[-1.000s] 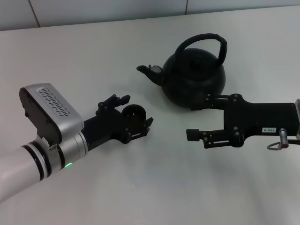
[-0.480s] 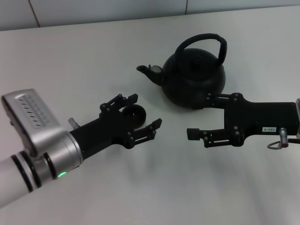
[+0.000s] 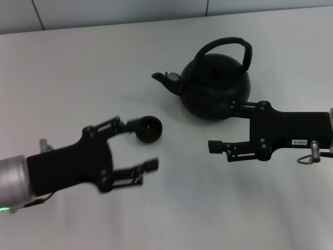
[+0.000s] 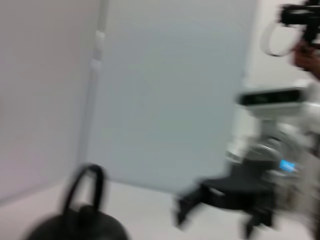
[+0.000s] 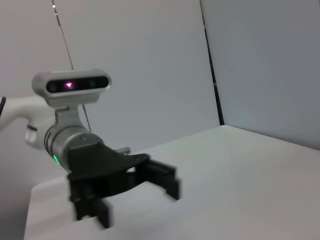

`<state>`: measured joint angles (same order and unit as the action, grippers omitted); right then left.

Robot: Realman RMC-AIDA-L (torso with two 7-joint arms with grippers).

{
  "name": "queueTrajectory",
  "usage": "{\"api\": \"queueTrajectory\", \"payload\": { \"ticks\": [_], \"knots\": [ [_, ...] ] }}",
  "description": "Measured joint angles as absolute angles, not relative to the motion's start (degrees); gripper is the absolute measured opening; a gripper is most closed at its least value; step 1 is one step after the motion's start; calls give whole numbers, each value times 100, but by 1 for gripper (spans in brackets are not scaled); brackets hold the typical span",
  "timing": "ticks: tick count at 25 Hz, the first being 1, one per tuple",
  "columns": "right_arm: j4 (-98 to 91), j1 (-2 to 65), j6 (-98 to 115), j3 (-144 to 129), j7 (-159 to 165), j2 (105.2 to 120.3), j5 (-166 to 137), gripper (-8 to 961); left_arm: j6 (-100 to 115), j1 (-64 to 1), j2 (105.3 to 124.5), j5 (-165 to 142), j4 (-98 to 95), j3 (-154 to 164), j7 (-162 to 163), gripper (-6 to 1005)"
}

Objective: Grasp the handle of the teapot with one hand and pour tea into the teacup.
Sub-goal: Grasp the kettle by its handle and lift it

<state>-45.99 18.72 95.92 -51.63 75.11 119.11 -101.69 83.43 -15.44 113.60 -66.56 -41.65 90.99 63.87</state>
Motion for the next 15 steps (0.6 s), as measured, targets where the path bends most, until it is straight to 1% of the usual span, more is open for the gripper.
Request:
{"api": "queueTrajectory", "payload": {
  "ticks": [4,8,12,15],
  "knots": [
    [-4426,1902,9540,-5157,7333,11926,-10123,833,8874,-1718,11278,-8124,-4303,8155,7076,866],
    [-4264,1914,9252,-5145,7446,11924,-10113,833,8941,-1749,11288,-8901,-4510,7449,7490,866],
    [-4232,1872,9167,-5142,7450,11934,-10101,833,8978,-1632,11412,-9185,-4862,6814,7508,866],
    [-4175,1817,9152,-5141,7453,11936,-9964,833,8982,-1641,11439,-9252,-4910,6694,7504,866]
  ]
}}
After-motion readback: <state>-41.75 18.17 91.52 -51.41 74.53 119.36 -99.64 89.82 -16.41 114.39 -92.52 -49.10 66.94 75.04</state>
